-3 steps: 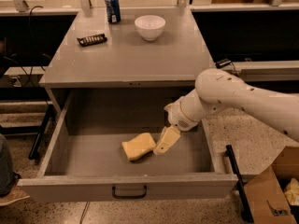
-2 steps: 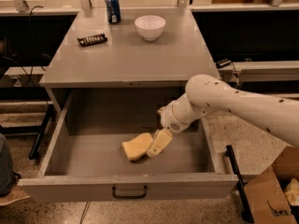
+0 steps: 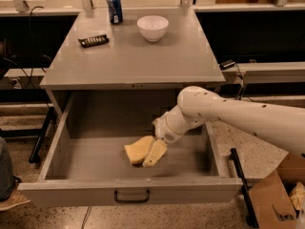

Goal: Pick sponge from top drawer and place on counter

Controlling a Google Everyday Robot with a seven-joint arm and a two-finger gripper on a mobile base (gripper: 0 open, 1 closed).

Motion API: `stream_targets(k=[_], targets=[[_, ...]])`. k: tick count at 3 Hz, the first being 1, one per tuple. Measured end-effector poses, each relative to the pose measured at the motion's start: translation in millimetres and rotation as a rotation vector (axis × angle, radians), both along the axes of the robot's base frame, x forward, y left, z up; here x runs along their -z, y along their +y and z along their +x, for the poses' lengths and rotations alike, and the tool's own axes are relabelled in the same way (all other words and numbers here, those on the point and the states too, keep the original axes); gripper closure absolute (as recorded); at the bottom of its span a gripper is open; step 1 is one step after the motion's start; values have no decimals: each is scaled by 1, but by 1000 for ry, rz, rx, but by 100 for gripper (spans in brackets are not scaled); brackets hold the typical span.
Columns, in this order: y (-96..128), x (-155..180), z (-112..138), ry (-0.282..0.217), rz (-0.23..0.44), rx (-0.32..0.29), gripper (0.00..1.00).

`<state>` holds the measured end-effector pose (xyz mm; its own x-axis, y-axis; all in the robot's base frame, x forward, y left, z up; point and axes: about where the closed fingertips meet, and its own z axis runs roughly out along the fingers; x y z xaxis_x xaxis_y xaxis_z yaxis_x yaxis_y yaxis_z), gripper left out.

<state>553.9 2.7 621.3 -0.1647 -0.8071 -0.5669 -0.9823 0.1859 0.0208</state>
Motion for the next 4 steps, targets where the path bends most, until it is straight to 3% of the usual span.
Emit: stream_targets(k=[3,4], targets=[[9,12,-7,6,-1,-28,66],[-7,-17,-10,-44,40,-14,89]])
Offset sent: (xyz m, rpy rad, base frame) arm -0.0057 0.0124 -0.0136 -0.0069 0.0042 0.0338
